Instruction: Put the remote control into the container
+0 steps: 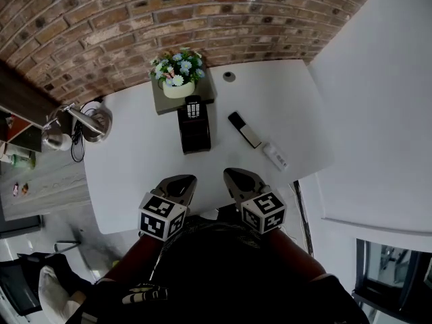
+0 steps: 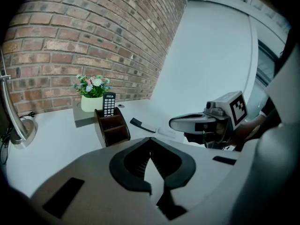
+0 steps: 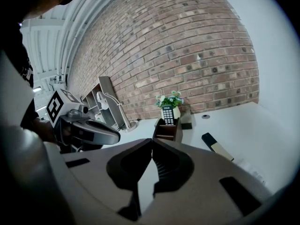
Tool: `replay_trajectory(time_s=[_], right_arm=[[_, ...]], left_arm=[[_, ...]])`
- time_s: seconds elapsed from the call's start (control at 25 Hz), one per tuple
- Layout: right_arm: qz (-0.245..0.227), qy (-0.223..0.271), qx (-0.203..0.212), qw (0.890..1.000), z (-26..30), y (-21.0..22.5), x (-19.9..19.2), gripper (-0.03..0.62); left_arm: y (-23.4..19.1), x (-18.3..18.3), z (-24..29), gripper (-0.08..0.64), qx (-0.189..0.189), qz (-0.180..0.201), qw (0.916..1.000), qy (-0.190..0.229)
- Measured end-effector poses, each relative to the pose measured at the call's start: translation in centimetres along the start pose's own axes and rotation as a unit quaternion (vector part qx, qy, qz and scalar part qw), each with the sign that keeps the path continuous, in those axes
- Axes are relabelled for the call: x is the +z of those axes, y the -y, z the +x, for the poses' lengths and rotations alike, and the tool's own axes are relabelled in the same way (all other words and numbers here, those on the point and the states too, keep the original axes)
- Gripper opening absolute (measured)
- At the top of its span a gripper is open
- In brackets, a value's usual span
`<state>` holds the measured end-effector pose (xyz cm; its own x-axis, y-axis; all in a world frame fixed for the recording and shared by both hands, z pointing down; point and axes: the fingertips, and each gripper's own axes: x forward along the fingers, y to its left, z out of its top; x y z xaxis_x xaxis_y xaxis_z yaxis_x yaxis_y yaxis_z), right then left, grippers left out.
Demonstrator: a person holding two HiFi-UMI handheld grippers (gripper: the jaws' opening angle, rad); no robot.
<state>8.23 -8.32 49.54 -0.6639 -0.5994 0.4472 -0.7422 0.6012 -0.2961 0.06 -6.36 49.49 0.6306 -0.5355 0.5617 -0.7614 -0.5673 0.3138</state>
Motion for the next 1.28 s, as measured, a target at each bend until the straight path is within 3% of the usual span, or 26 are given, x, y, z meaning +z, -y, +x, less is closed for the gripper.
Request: replay_trajectory(time_s=[0.16,0.28,0.4,0.48,0.56,0.68,0.8,0.96,1.28], right_arm=[[0.001,-0.029,-0.025,0.999,1.2,4.2,-2.2,0.009],[-0.063,-0.09,-0.075,0.991,2.5,8.9,-5.6,0.009],[-0.174,-0.168,-0.14,0.96,2.8,13.5,-8.3,0.011],[-0.229,-0.201,-0.163,0.938,3.1,16.5,-9.4,0.014],[-0.252,-0.213,-0.166,0.929,3.7,18.8,-10.1,0.072],[-0.252,-0.234,-0.161,0.925,4.8,20.9,-10.5,0.181],[-0.232,-0.253,-0.153,0.927,5.6,22.9,-10.6,0.195],[-0.195,-0.261,-0.128,0.937,6.9,24.1,-10.8,0.224],[-0.165,-0.308,-0.082,0.933,7.6,24.7,-11.7,0.221]], left_arm=[[-0.1,-0.8,1.2,0.005,0.0,-0.008,0.9998,-0.019],[-0.8,-2.0,2.4,0.006,0.012,-0.017,0.9991,-0.038],[-1.9,-2.6,3.2,0.005,0.03,-0.025,0.998,-0.05],[-2.2,-2.5,3.5,0.006,0.035,-0.029,0.9976,-0.052],[-2.4,-2.5,3.6,0.006,0.038,-0.033,0.9972,-0.055],[-2.9,-2.8,3.4,0.005,0.047,-0.047,0.9959,-0.061],[-3.5,-3.0,3.1,0.006,0.061,-0.062,0.9943,-0.062],[-4.4,-2.9,2.5,0.006,0.079,-0.072,0.9925,-0.06],[-5.1,-2.8,2.1,0.006,0.094,-0.085,0.9905,-0.053]])
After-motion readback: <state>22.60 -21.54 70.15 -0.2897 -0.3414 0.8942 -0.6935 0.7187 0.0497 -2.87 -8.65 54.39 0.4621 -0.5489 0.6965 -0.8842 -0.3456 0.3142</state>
